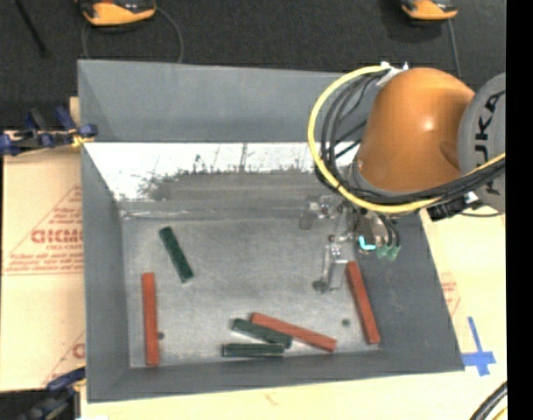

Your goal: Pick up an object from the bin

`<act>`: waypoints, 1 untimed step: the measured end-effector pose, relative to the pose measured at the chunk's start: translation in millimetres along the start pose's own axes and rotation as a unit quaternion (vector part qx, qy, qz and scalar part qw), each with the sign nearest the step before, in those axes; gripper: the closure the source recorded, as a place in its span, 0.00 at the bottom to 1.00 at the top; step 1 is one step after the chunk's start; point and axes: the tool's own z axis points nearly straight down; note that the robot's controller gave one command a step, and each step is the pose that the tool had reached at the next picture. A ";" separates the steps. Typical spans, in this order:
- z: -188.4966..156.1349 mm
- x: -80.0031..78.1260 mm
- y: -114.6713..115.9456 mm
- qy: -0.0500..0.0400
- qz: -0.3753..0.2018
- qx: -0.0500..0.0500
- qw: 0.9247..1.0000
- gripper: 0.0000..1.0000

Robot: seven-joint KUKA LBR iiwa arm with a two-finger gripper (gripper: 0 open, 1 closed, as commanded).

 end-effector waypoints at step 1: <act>124.8 63.9 34.0 0.002 -0.056 0.000 0.998 0.00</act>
Offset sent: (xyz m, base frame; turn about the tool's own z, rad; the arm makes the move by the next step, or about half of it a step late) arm -0.0615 0.0345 -0.1208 -0.1149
